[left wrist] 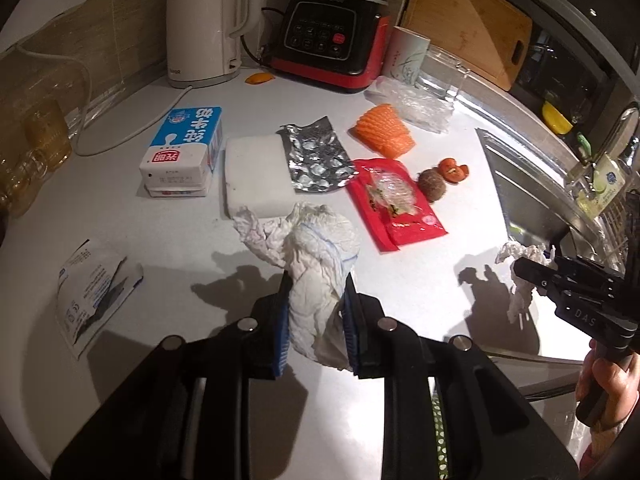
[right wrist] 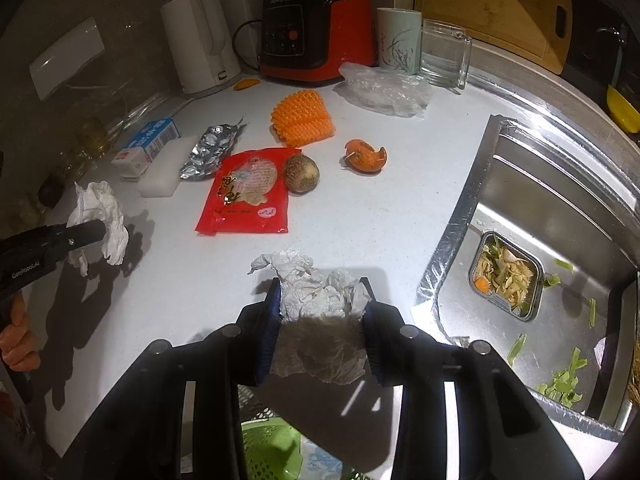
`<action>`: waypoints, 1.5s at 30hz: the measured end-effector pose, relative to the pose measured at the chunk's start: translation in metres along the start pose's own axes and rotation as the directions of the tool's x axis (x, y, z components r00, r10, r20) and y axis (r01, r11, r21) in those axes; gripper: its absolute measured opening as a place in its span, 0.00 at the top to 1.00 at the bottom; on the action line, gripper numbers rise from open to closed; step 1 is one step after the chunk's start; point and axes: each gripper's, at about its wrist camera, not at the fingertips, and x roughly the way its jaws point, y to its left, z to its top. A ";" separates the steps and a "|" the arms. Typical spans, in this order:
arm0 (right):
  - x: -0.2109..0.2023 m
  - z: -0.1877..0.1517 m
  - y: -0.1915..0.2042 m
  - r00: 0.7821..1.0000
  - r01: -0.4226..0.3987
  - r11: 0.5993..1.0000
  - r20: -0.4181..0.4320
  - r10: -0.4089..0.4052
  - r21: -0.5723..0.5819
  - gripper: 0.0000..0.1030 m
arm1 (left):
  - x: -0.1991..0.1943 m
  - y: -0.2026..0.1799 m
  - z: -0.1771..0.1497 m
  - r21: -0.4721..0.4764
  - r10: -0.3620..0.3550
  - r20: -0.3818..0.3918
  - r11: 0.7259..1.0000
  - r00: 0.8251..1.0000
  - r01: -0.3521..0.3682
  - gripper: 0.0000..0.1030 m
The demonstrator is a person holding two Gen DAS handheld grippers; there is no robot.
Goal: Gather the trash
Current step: 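Carry both tissues over the green basket and open both tools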
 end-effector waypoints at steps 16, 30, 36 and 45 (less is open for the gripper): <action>-0.111 -0.090 0.004 0.998 0.053 0.997 0.022 -0.054 0.064 0.62 | -0.056 -0.113 -0.078 0.182 -0.206 -0.095 0.958 0.974 0.221 0.78; -0.143 -0.154 0.008 0.996 0.091 0.984 -0.009 -0.090 0.155 0.62 | -0.042 -0.146 -0.133 0.240 -0.277 -0.256 0.910 0.926 0.339 0.78; -0.144 -0.160 0.005 0.996 0.091 0.982 -0.017 -0.089 0.168 0.61 | -0.032 -0.157 -0.147 0.241 -0.277 -0.331 0.899 0.902 0.365 0.70; -0.140 -0.162 0.001 0.997 0.081 0.981 -0.031 -0.076 0.175 0.61 | -0.044 -0.154 -0.140 0.256 -0.246 -0.277 0.913 0.929 0.319 0.27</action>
